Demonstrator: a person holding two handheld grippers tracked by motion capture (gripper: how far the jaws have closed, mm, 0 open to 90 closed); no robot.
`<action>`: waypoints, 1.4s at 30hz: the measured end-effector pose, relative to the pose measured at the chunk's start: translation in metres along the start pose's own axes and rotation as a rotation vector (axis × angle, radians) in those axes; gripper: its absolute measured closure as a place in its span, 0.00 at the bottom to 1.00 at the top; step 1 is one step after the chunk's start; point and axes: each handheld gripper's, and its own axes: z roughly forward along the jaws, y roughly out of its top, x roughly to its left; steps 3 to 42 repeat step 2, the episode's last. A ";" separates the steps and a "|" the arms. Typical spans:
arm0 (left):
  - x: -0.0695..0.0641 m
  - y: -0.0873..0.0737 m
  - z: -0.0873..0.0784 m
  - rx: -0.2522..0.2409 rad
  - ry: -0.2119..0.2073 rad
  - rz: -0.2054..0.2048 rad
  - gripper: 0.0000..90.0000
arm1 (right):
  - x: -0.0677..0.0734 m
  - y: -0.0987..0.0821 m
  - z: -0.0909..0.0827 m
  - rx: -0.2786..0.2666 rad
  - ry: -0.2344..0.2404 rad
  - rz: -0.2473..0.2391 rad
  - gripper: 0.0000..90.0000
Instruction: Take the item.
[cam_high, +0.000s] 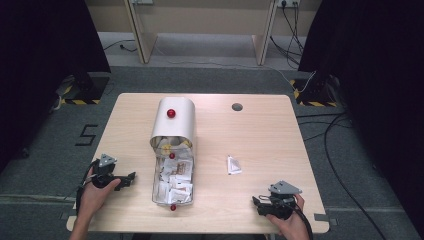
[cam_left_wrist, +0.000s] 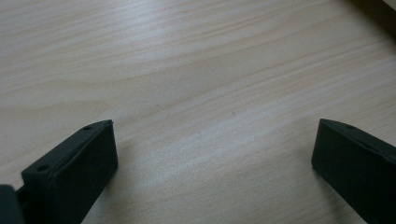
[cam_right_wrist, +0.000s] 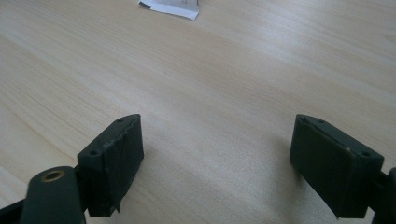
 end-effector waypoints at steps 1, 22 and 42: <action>0.000 0.000 0.000 0.000 0.000 0.000 0.00 | 0.000 0.000 0.000 0.001 0.002 -0.002 0.19; 0.000 0.000 0.000 0.000 0.000 0.000 0.00 | 0.000 0.000 0.000 0.001 0.003 -0.002 0.19; 0.000 0.000 0.000 0.000 0.000 0.000 0.00 | 0.000 0.000 0.000 0.001 0.003 -0.002 0.19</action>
